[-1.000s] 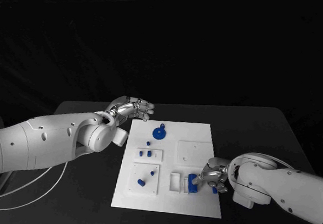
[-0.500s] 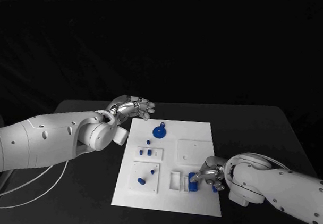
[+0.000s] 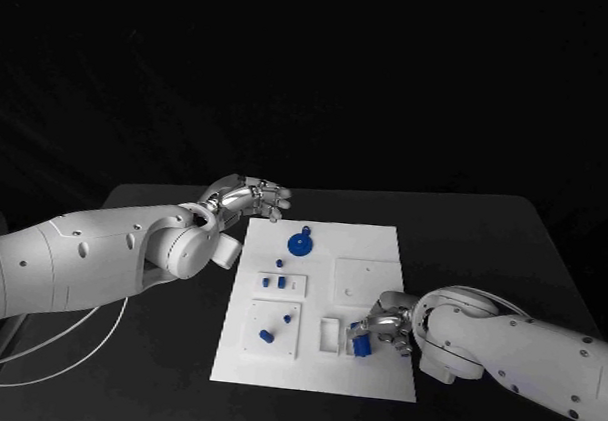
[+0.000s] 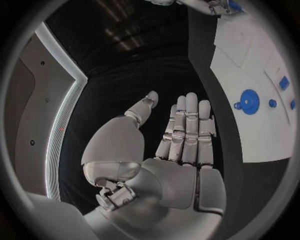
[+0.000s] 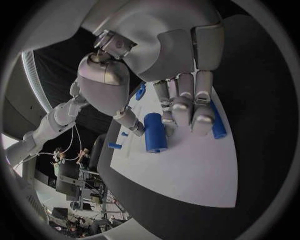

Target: Assemble the parts on the task board

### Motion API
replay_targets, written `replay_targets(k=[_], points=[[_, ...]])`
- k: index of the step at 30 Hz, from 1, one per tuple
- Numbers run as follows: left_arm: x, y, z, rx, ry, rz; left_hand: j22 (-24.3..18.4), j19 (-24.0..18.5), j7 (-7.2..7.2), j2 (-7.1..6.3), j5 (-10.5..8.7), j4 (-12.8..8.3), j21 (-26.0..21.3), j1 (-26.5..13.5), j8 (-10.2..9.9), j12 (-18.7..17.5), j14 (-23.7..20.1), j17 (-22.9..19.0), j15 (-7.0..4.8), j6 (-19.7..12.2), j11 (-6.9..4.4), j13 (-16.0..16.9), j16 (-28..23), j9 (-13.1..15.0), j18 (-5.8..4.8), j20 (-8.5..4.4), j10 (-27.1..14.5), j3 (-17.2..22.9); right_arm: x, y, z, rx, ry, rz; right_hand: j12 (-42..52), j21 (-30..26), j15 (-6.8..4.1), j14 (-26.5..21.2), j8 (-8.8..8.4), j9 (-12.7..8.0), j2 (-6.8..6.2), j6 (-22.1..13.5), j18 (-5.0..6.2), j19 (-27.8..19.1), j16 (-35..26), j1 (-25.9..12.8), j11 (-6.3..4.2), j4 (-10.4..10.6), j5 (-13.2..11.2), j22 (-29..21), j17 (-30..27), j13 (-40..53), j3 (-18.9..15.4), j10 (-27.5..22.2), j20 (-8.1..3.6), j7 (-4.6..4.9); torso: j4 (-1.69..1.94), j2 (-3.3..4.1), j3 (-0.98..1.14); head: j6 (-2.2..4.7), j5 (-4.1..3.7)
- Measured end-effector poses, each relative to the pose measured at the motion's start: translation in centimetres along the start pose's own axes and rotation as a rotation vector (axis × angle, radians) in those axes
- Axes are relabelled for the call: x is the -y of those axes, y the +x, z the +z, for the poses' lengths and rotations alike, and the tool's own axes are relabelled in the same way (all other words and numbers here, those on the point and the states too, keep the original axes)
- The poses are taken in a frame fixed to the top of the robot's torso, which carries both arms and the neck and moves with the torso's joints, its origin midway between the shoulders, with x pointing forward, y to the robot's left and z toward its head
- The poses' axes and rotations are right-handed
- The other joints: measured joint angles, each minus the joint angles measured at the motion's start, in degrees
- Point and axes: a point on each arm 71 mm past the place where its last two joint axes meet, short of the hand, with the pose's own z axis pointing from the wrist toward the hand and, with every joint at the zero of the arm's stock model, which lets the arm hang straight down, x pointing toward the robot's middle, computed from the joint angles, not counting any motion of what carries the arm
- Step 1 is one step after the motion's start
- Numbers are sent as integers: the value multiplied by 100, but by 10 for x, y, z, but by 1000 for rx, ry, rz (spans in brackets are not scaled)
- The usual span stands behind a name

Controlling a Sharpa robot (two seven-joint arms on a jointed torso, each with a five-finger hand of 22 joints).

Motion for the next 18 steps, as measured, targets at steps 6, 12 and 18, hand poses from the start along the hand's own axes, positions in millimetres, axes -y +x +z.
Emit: replay_targets(k=[6,12,18], points=[[0,0,0,0,-1,0,0,0,0,-1,0,0,0,0,0,0,0,0,0,0,0,0,-22,0,-3,0,0,0,1,0,0,8,-2,2,-21,16,0,0,0,-1,161,136,0,-17,0,9,0,-78,0,0,6,10,32,0,18,-31,0,0,-1,-17,12],[0,0,0,0,-1,0,-1,0,20,-1,0,0,0,1,0,0,0,6,0,-20,0,0,-22,0,-6,0,0,0,3,1,-1,23,-10,8,-45,44,3,2,74,-562,253,298,0,-20,-24,23,-31,-191,-3,0,11,10,94,31,21,-72,-3,0,-4,-34,21],[0,-1,0,0,-2,0,1,0,20,-1,0,0,0,1,0,0,0,6,0,-20,0,1,-22,1,-12,0,0,0,8,4,-8,29,-17,17,-78,46,-23,15,106,-1486,300,426,1,-40,-29,66,-76,-266,-6,0,11,10,96,75,41,-128,-5,-2,-5,-46,31]])
